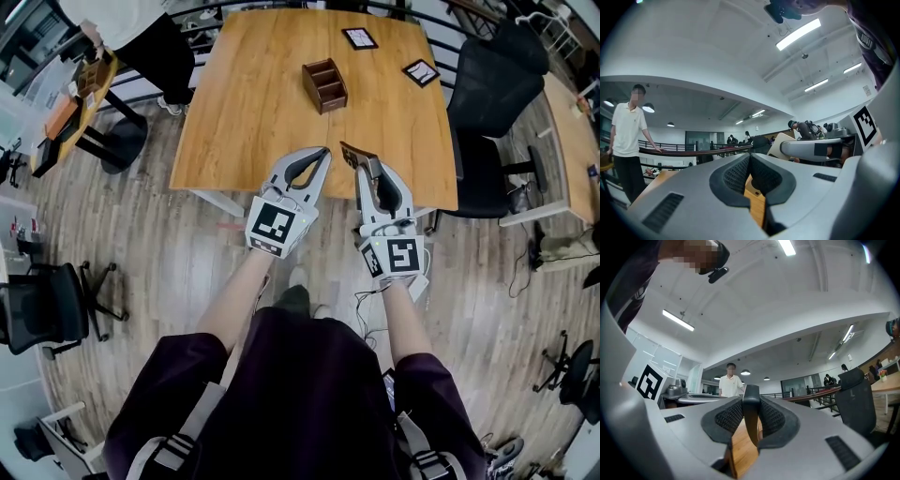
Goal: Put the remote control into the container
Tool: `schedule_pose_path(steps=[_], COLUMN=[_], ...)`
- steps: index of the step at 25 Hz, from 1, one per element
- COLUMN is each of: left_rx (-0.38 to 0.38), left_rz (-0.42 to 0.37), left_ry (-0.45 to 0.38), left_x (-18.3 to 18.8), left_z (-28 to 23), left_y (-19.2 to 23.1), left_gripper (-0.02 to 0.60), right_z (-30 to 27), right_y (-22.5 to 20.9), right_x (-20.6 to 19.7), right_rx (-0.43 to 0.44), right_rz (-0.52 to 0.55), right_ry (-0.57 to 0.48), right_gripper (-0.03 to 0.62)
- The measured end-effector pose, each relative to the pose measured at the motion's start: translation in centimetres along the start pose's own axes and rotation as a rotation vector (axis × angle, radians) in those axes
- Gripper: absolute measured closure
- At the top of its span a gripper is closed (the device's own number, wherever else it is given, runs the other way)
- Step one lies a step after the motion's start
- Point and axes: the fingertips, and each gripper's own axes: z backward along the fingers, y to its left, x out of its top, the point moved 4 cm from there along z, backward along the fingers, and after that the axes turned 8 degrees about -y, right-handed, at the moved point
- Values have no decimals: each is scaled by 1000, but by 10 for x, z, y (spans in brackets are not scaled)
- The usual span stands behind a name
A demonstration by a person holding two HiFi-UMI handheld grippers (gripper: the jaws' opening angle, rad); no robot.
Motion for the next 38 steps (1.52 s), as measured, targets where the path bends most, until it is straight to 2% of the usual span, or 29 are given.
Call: schedule_pose_path(steps=[8, 19, 30, 38], left_rx=[-46, -66, -48, -7], left_rz=[7, 36, 48, 32], left_ry=[14, 30, 44, 56], left_x=[-8, -35, -57, -65], left_z=[-27, -56, -98, -148], left_y=[60, 104, 124, 137], left_gripper=[570, 571, 570, 571], right_z=[-61, -108, -142, -174], right_y=[-2, -21, -56, -100], right_x=[-17, -42, -64, -72], right_rx=[-36, -79, -47, -3], right_rz=[16, 21, 17, -9], right_ry=[12, 32, 53, 69], right_gripper=[487, 487, 487, 487])
